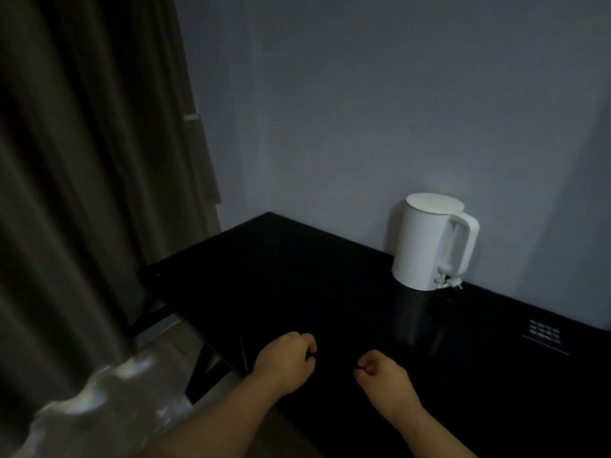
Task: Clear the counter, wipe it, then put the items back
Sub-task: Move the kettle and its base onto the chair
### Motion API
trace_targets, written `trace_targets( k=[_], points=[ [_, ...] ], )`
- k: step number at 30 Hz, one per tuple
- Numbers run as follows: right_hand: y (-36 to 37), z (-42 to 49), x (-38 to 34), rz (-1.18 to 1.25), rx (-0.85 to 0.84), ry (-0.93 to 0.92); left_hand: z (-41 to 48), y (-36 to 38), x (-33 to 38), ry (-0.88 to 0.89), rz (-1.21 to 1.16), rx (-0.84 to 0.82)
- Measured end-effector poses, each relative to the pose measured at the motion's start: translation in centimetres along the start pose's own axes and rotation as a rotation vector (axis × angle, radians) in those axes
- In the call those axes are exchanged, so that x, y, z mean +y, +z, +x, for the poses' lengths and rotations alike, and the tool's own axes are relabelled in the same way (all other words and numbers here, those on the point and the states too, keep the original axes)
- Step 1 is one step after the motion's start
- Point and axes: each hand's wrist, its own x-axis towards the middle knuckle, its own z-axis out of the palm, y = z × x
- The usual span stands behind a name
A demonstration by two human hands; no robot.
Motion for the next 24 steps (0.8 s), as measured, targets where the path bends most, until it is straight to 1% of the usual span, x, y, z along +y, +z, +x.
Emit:
trace_targets(
  k=[4,6,8,11,15,19,22,24],
  points=[
    [-2.0,4.0,-0.8,0.044,0.096,0.057,6.3,-1.4,-0.8,0.070,-0.036,-0.089],
    [-3.6,6.4,-0.9,0.051,0.155,0.069,9.7,-1.9,-0.3,0.100,-0.049,-0.132],
    [-5.4,8.8,-0.9,0.054,0.216,0.071,13.0,-2.5,0.7,0.133,-0.060,-0.142],
    [-8.7,12.4,-1.0,0.069,0.352,0.079,17.6,-3.4,2.8,0.160,-0.074,-0.115],
    [-13.6,16.1,-1.0,0.121,0.516,0.093,23.1,-4.4,6.0,0.207,-0.076,-0.007],
    [-17.8,18.7,-0.1,0.186,0.660,0.130,27.7,-5.0,9.0,0.266,-0.130,0.055],
    [-20.4,20.1,0.4,0.270,0.813,0.166,30.9,-5.2,11.3,0.309,-0.195,0.077],
    [-21.9,21.0,0.3,0.293,0.863,0.166,32.9,-5.5,12.8,0.344,-0.213,0.106]
  ],
)
